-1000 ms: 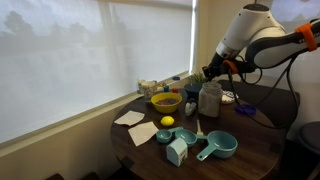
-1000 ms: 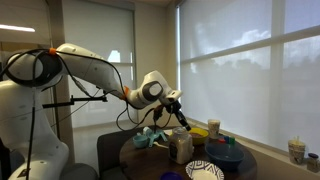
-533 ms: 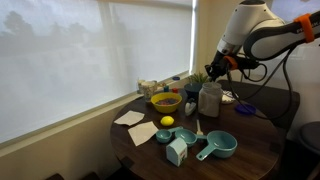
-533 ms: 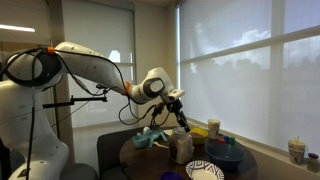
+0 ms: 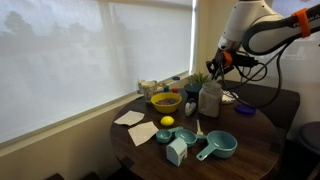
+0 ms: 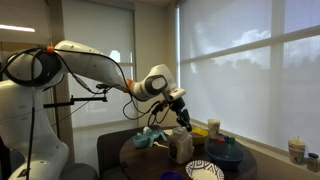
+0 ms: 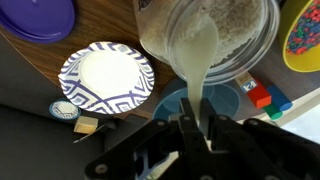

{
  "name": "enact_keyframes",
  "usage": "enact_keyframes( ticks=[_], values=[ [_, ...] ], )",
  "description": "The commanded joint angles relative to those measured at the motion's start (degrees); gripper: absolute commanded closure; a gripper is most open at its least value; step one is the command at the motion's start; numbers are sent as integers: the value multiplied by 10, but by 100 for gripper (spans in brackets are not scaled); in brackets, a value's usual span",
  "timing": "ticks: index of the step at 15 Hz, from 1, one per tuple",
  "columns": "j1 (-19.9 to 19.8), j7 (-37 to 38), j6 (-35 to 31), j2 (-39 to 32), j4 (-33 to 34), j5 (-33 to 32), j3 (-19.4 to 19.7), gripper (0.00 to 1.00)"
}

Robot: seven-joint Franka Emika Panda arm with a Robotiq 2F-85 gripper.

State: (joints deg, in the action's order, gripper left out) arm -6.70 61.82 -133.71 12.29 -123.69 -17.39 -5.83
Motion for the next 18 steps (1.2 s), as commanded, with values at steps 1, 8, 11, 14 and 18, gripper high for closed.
enact_keyframes(
  ticks=[1, 8, 11, 14, 18],
  values=[
    [5, 55, 37, -19, 35, 32, 7, 97],
    [6, 159, 76, -39, 73, 59, 21, 97],
    [11, 178, 91, -44, 87, 82, 28, 97],
    [14, 163, 88, -36, 91, 104, 34, 97],
    [18, 110, 89, -16, 83, 137, 44, 97]
  ],
)
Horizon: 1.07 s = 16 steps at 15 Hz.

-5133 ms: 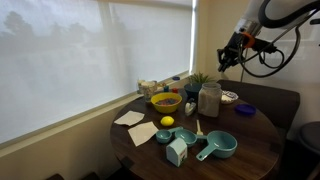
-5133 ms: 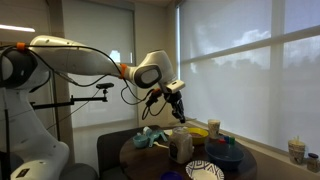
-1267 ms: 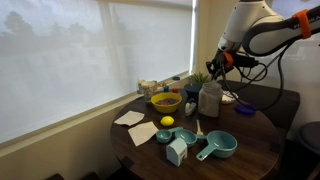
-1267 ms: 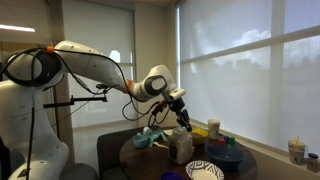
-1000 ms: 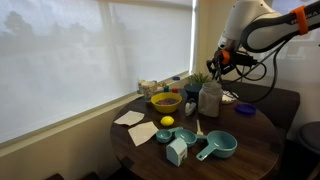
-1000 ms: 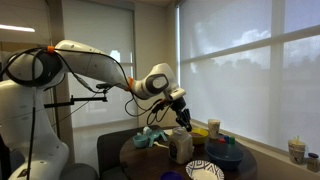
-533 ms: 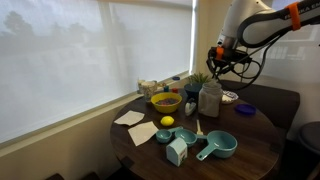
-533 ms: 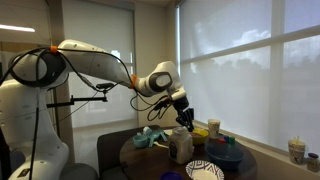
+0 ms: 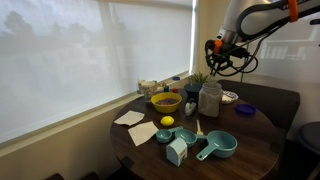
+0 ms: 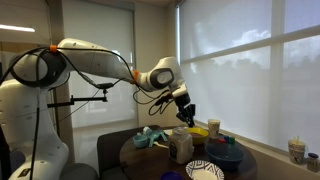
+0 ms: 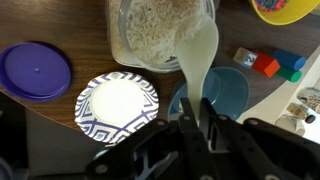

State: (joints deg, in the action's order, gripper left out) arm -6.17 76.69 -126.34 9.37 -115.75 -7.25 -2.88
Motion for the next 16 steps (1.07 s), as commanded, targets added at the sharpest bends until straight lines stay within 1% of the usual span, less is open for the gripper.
enact_keyframes(
  ticks=[1, 5, 7, 9, 12, 16],
  values=[
    [14, -59, 18, 19, 0, 47, 19, 97],
    [12, -144, 48, 42, -11, 91, 36, 97],
    [10, -183, 69, 54, -14, 100, 43, 97],
    [8, -227, 91, 68, -23, 102, 49, 97],
    [4, -279, 113, 94, -54, 99, 55, 97],
    [-5, -354, 99, 128, -107, 87, 65, 97]
  ],
)
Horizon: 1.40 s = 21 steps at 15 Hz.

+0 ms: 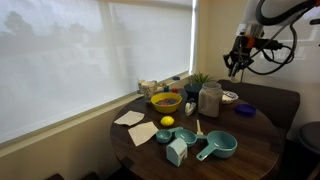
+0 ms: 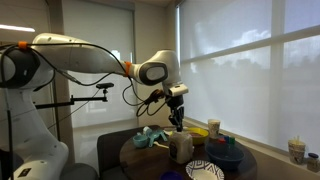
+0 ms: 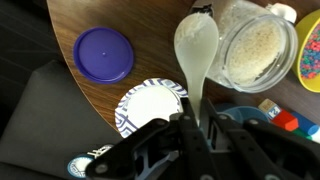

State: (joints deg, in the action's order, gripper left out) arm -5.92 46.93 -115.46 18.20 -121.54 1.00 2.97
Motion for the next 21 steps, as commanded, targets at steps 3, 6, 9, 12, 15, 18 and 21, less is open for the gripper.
enact_keyframes(
  ticks=[3, 6, 9, 12, 15, 18, 21],
  values=[
    [-20, -104, -17, 58, -85, 5, 16, 97],
    [-38, -139, -33, 70, -120, -5, 20, 97],
    [-59, -156, -77, 71, -153, -18, 21, 97],
    [-78, -158, -127, 66, -181, -32, 17, 97],
    [-91, -152, -183, 61, -205, -48, 13, 97],
    [-105, -147, -236, 66, -227, -84, 2, 97],
    [-115, -142, -291, 70, -250, -104, -7, 97]
  ],
)
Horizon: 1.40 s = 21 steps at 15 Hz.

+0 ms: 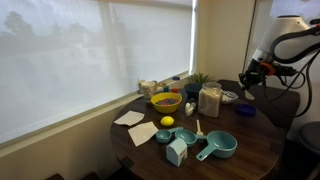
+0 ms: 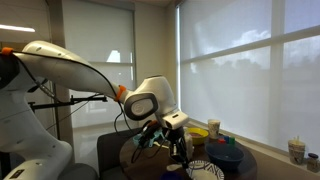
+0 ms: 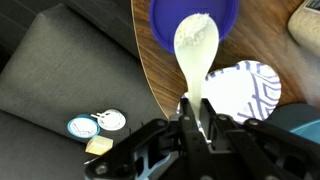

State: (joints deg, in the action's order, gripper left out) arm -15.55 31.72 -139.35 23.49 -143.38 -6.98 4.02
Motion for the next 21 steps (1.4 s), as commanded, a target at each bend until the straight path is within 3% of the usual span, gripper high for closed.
enact_keyframes(
  ticks=[1, 13, 21],
  values=[
    [-21, 14, -70, 18, -40, -22, -19, 97],
    [-34, -12, -310, 38, -149, 27, -46, 97],
    [-66, -28, -330, 46, -138, 47, -87, 97]
  ],
)
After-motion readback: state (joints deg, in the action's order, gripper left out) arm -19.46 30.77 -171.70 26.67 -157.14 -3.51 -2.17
